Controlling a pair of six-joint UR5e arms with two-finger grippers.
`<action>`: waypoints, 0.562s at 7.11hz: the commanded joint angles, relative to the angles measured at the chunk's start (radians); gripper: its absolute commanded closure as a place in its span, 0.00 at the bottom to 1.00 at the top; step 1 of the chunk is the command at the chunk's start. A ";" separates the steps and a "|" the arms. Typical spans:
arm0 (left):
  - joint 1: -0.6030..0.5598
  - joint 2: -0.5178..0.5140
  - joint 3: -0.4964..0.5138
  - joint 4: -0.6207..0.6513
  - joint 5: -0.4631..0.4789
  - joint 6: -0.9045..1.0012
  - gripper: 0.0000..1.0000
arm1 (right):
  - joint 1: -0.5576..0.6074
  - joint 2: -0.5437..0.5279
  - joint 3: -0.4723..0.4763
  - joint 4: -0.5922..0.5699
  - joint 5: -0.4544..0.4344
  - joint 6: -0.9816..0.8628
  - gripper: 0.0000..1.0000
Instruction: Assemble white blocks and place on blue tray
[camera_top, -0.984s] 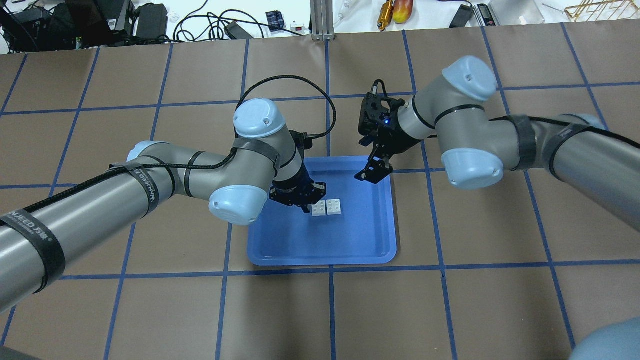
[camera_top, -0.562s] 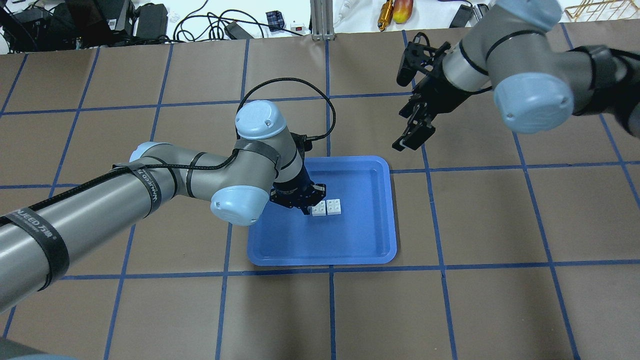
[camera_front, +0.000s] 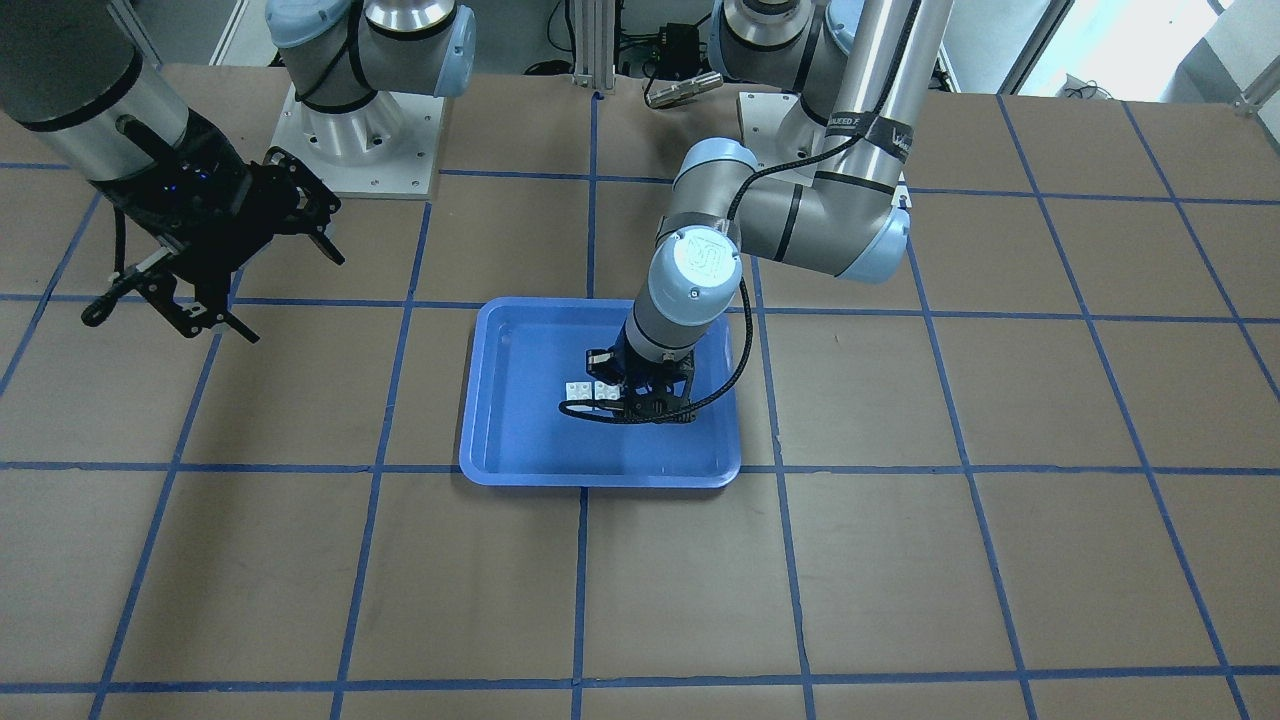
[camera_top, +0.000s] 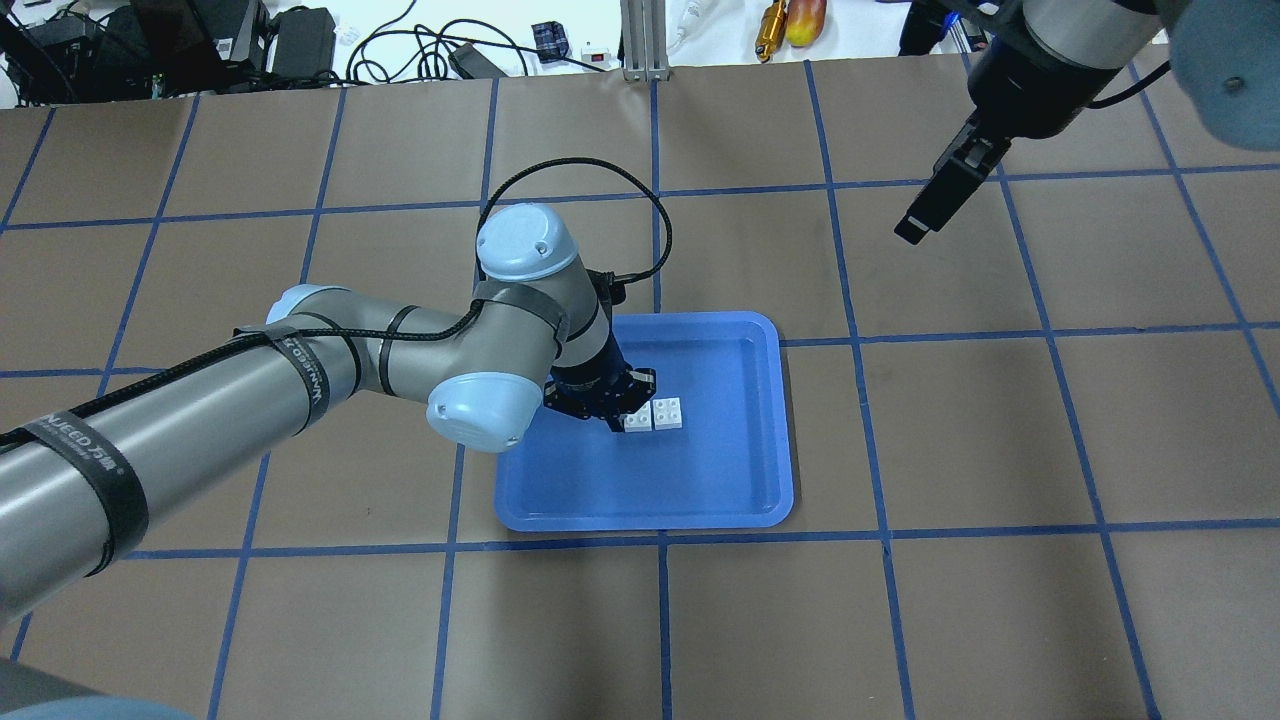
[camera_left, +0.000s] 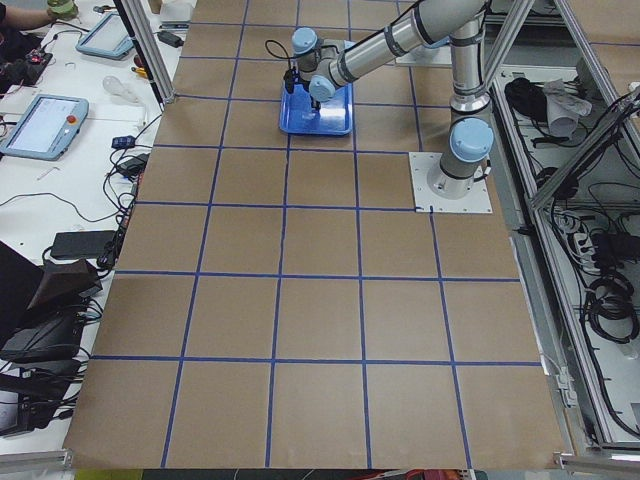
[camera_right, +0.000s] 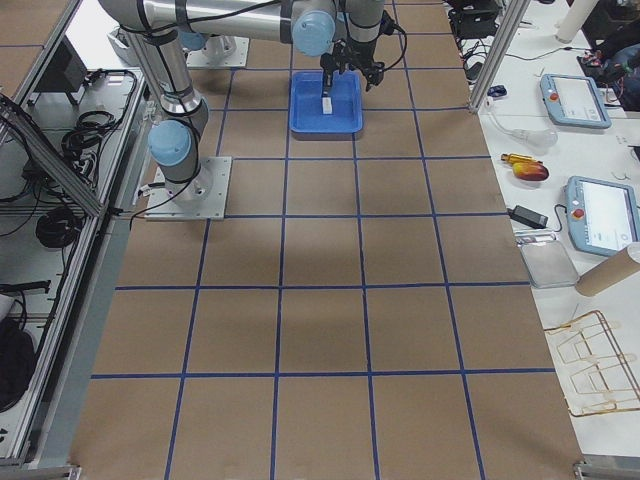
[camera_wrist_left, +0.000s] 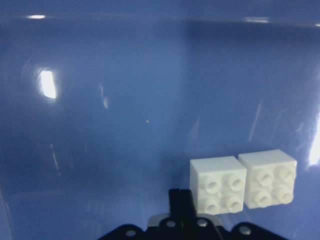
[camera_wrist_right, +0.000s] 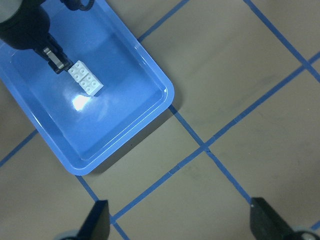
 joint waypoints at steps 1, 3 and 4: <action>-0.005 -0.004 0.003 0.005 -0.001 -0.012 0.91 | 0.035 -0.024 -0.003 0.006 -0.054 0.347 0.00; -0.012 -0.004 0.003 0.008 0.002 -0.011 0.91 | 0.145 -0.035 -0.004 -0.017 -0.189 0.577 0.00; -0.015 -0.004 0.003 0.010 0.002 -0.014 0.91 | 0.152 -0.035 -0.008 -0.018 -0.203 0.638 0.00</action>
